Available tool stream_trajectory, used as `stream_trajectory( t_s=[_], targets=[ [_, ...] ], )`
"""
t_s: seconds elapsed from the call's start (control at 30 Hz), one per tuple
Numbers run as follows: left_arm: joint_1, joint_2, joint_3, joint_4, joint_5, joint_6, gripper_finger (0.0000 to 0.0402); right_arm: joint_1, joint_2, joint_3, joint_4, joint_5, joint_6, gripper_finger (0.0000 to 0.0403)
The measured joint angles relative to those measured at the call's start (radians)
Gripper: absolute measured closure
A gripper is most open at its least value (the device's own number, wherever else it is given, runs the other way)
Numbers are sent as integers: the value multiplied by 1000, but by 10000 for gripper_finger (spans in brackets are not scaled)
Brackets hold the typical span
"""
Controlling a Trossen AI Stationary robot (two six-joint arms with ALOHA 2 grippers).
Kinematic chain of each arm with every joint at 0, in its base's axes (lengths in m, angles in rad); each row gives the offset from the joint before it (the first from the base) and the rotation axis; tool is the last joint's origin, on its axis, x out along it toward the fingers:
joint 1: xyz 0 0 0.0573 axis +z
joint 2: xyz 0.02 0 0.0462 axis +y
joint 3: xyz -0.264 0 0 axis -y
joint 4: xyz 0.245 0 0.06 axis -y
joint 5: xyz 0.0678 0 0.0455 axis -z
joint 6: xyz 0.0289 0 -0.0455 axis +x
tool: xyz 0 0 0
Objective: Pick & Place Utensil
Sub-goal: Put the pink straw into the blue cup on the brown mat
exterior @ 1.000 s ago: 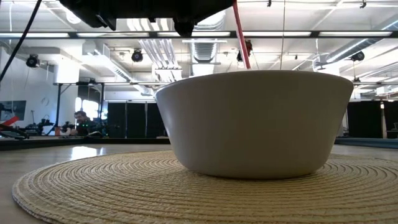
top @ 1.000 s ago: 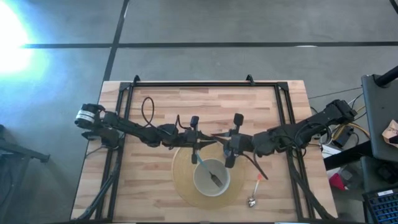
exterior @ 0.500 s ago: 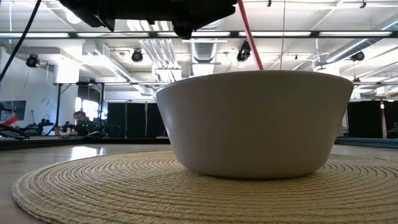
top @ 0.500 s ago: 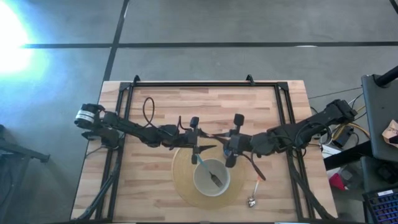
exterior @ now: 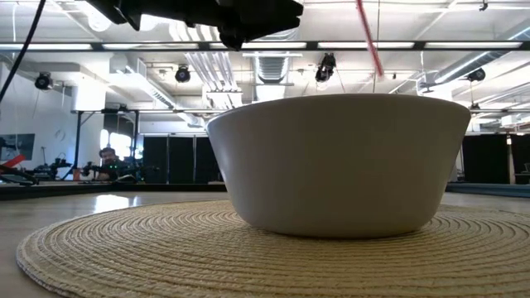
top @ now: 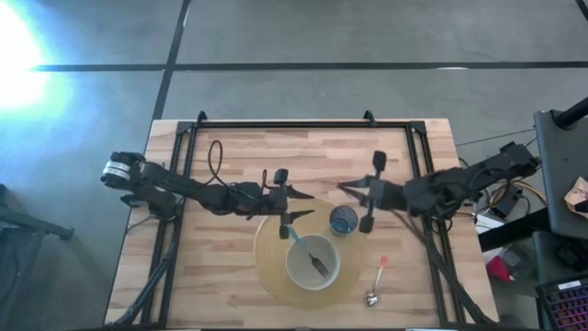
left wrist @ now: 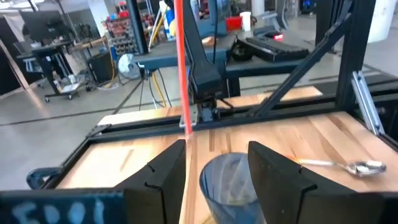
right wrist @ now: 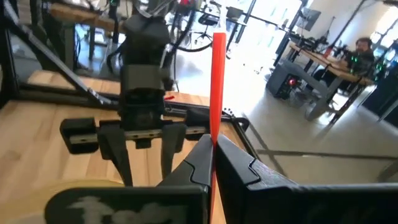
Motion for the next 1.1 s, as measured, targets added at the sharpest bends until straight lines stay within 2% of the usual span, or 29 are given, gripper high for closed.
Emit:
stream_trajectory(
  t_s=[0.17,0.4,0.63,0.87,1.1],
  targets=[
    [0,-35,0,-70,0,-1,234,0,-84,-26,-71,0,130,394],
    [0,-56,-1,-106,0,-7,234,0,-203,-168,-38,0,277,394],
    [1,-56,-1,-107,0,-8,234,0,-296,-375,237,0,365,394],
    [0,-56,-1,-106,0,-10,234,-2,-337,-555,503,3,388,394],
    [0,-56,-1,-107,0,-9,234,-2,-340,-676,647,58,400,394]
  ],
)
